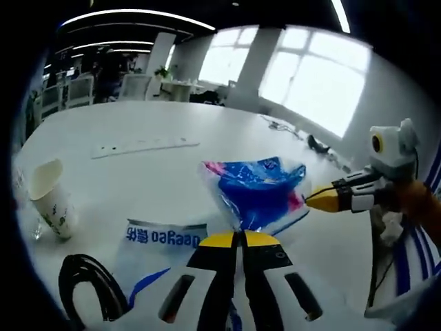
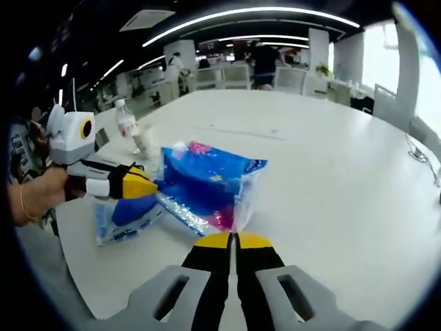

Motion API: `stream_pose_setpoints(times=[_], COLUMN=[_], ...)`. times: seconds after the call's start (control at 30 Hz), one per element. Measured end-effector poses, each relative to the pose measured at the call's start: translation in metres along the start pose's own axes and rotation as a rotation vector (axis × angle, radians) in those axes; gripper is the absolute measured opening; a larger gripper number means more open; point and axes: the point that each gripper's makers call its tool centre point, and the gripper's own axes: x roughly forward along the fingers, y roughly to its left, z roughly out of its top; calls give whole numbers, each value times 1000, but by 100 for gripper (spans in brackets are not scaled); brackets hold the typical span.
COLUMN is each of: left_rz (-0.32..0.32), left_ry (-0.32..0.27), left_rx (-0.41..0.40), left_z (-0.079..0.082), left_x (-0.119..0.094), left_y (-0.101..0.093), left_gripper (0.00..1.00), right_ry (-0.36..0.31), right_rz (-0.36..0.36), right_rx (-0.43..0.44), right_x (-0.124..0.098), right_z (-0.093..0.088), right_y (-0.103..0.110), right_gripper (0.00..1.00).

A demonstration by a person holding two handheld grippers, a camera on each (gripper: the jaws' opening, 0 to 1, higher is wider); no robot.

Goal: Arrange the tabletop items into an orderly group along one side of the table until the central work area is clear of visible clutter.

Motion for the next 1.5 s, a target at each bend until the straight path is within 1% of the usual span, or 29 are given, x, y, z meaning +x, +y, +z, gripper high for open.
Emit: stream_pose_setpoints(times=[0.17, 0.23, 0.3, 0.37, 0.53, 0.63, 0.73, 0.83, 0.93, 1.03, 1.27, 1.4, 1.5], left_rz=[10, 18, 22, 21, 12, 12, 20, 25, 25, 30, 39, 39, 42], left_ry=[0, -18, -20, -34, -57, -67, -66, -73, -76, -76, -73, -81, -84], left_rx=[-14, -25, -104, -92, -145, -160, -179, -177, -202, -212, -233, -229, -242], left_z=[-4, -1, 0, 2, 5, 7, 7, 10, 11, 12, 10, 14, 16], left_x=[14, 20, 27, 33, 45, 51, 62, 68, 75, 82, 92, 97, 100], left_y=[6, 8, 9, 10, 11, 11, 14, 14, 16, 16, 18, 18, 20], left_gripper=[2, 2, 2, 2, 2, 2, 2, 2, 2, 2, 2, 2, 2], right_ry=[2, 6, 12, 13, -3, -23, -25, -35, -47, -55, -77, -81, -86], right_rz=[-6, -11, -27, -39, -63, -75, -89, -102, -112, -121, -124, -134, -131], right_rx=[3, 3, -9, -14, 24, 36, 50, 58, 89, 96, 119, 135, 153], right_x=[9, 13, 16, 18, 24, 28, 36, 40, 45, 49, 56, 60, 63], right_z=[1, 0, -1, 0, 4, 8, 9, 10, 12, 14, 21, 20, 20], right_y=[-7, -11, -17, -24, -39, -47, -55, -62, -71, -77, -87, -94, -99], right_gripper=[0, 0, 0, 0, 0, 0, 0, 0, 0, 0, 0, 0, 0])
